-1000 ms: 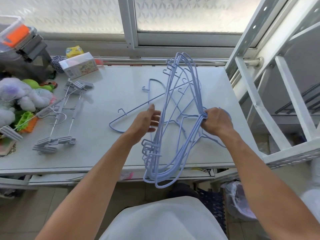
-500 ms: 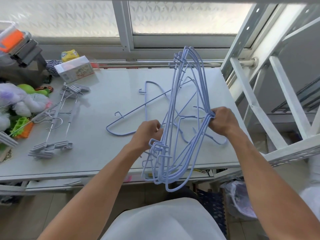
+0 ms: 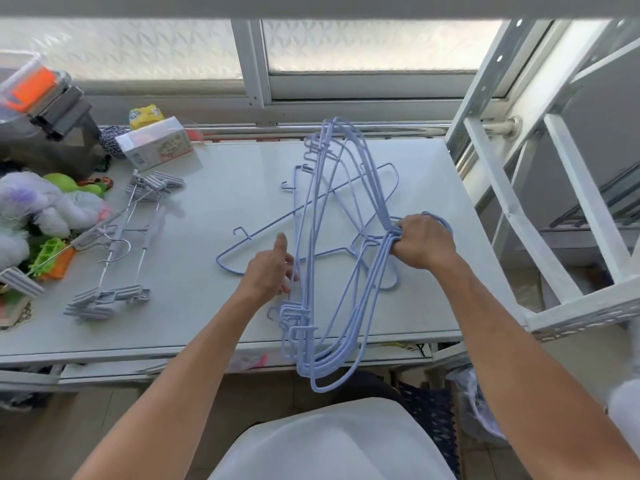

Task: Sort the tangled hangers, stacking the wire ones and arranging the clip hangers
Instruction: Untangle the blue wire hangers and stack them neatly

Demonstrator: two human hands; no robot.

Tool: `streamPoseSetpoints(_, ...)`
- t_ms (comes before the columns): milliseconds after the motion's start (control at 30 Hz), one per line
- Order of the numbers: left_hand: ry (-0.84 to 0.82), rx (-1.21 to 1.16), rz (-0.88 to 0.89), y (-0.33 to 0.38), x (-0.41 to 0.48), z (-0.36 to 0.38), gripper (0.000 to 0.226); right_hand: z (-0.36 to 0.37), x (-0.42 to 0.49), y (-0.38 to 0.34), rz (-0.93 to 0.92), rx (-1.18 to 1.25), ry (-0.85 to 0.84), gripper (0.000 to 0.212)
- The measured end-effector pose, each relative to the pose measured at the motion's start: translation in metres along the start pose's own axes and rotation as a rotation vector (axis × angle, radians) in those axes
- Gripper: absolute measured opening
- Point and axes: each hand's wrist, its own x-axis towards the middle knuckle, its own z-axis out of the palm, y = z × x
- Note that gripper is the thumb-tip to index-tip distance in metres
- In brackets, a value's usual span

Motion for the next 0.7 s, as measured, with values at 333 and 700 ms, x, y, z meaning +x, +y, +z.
streamPoseSetpoints(333,0.024,0.712,0.041,0.007,0.000,0.011,0.037,0.027,0.006,-0.032,-0.034,-0.165,-0.013,0.024)
streamPoseSetpoints(700,0.151,0.659,0.227,0.029,0.000,0.009,0.012,0.025,0.002,-0.009,-0.127,-0.007,0.154,0.008)
